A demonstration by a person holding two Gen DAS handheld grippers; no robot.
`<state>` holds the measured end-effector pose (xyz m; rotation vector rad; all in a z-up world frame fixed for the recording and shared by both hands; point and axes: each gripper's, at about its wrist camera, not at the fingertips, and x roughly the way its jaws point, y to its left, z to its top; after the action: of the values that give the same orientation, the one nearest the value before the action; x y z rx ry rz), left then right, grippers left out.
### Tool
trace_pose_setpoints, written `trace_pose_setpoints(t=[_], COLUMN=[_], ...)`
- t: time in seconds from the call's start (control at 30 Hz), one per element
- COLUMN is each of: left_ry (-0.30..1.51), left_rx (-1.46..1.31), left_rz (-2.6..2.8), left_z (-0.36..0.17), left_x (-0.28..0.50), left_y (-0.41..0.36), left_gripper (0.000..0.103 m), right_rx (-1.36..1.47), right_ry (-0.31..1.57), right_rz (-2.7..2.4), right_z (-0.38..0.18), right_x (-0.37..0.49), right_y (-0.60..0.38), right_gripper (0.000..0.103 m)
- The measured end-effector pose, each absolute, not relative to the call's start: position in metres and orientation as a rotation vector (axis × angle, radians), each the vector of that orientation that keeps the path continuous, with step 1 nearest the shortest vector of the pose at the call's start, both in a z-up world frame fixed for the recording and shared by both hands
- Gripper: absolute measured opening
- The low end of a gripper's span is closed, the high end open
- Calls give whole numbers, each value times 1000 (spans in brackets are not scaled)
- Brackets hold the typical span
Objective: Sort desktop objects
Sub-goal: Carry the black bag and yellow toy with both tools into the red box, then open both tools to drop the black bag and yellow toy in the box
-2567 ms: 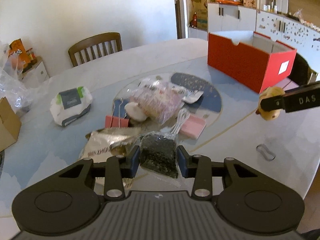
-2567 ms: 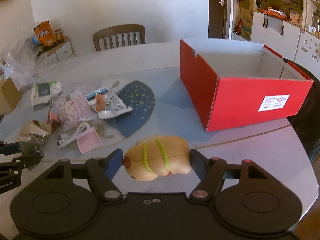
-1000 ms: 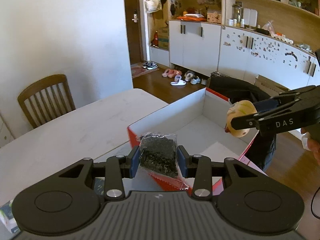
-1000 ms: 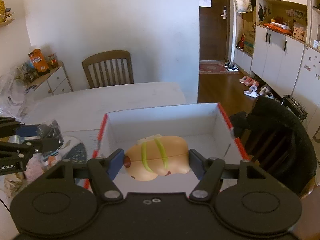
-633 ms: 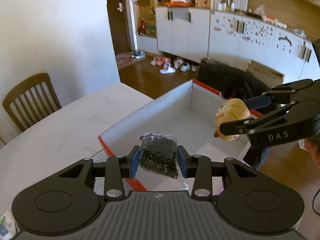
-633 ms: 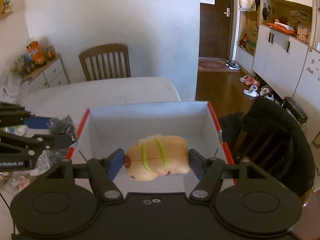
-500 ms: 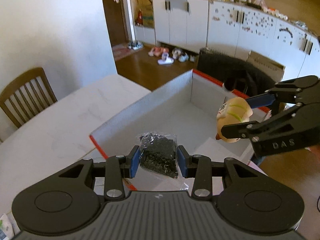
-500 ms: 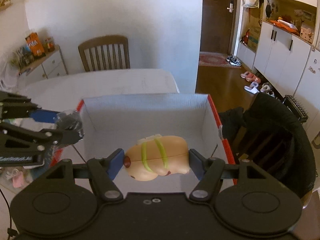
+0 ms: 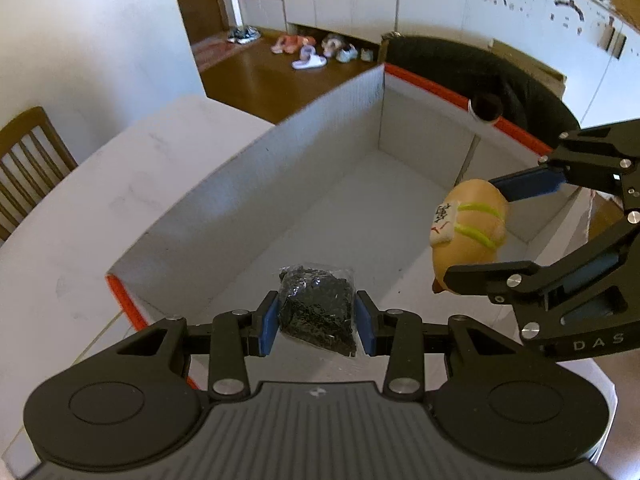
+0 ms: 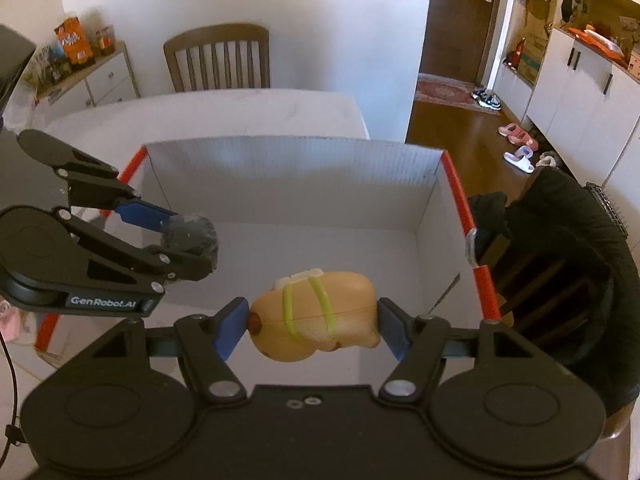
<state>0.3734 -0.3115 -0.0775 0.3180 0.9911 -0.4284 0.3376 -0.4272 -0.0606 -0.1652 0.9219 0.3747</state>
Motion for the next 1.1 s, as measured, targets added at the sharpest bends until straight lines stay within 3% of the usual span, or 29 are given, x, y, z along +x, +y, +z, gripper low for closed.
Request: trace_pose_setpoints(t=[1.1], left_ry=[1131], left_rx=[412], left_rz=[-451], left_z=[-109], left_x=[384], left_y=[-317], left_gripper=[40], right_rx=[-243], right_ry=[1058], right_rz=[396], right_z=[-99], right_x=[355], right_y=[-412], right_gripper=[72])
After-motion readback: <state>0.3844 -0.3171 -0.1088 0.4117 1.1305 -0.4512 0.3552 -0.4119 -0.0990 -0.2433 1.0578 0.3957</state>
